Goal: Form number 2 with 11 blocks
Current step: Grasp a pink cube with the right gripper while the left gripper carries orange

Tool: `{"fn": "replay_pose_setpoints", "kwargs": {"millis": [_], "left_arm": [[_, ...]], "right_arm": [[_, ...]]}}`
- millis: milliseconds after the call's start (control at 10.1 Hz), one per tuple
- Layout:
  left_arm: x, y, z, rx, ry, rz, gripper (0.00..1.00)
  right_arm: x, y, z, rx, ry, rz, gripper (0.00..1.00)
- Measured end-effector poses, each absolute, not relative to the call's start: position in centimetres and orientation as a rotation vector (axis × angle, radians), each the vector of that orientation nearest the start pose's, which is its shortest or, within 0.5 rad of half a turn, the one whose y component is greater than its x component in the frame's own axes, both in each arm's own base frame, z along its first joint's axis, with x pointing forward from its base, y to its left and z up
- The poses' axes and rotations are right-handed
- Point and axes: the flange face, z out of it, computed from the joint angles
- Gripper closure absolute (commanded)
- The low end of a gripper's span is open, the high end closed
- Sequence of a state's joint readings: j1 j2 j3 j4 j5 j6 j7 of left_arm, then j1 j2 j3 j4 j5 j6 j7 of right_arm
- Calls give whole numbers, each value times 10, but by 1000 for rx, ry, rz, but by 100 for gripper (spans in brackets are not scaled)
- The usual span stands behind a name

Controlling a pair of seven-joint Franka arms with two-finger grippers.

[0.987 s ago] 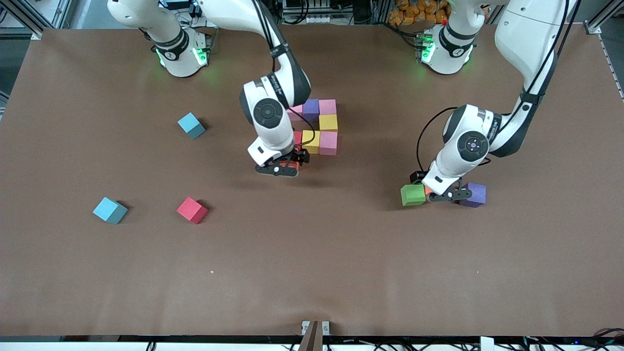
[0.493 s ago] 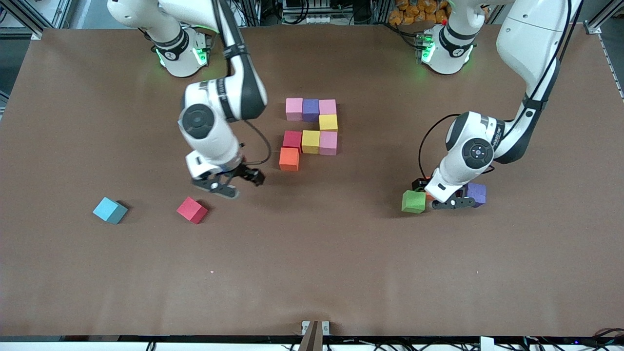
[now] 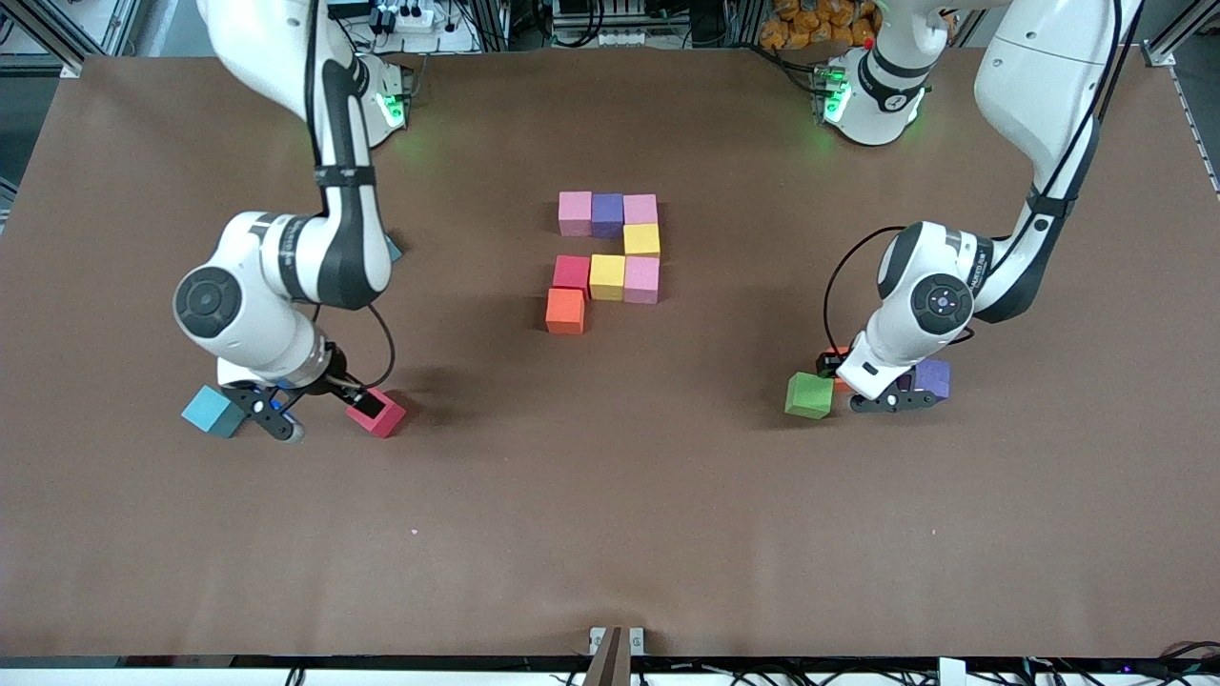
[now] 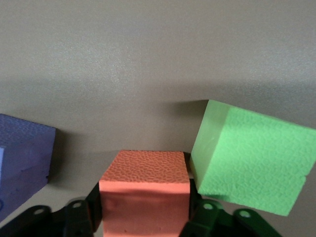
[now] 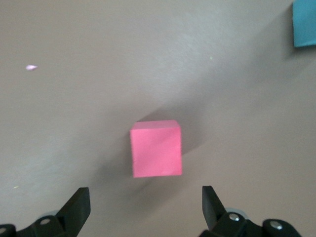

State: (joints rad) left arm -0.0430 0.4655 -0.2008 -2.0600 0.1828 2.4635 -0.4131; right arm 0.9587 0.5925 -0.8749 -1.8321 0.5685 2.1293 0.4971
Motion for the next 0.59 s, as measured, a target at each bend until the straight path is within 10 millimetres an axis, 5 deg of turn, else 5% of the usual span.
{"fn": "replay_pose_setpoints", "kwargs": {"millis": [296,395,592], "left_arm": [[579,-149,218,-3134,-172,27,100],[582,-165,228,-3147,-270,4,100],[578,-236,257,-3150,-459,-37,100]], "right_arm": [[624,126,252,-2984,1008,58,0],[624,130,240,-2999,997,46,0],[625,124,232,-3018,973,44,0]]}}
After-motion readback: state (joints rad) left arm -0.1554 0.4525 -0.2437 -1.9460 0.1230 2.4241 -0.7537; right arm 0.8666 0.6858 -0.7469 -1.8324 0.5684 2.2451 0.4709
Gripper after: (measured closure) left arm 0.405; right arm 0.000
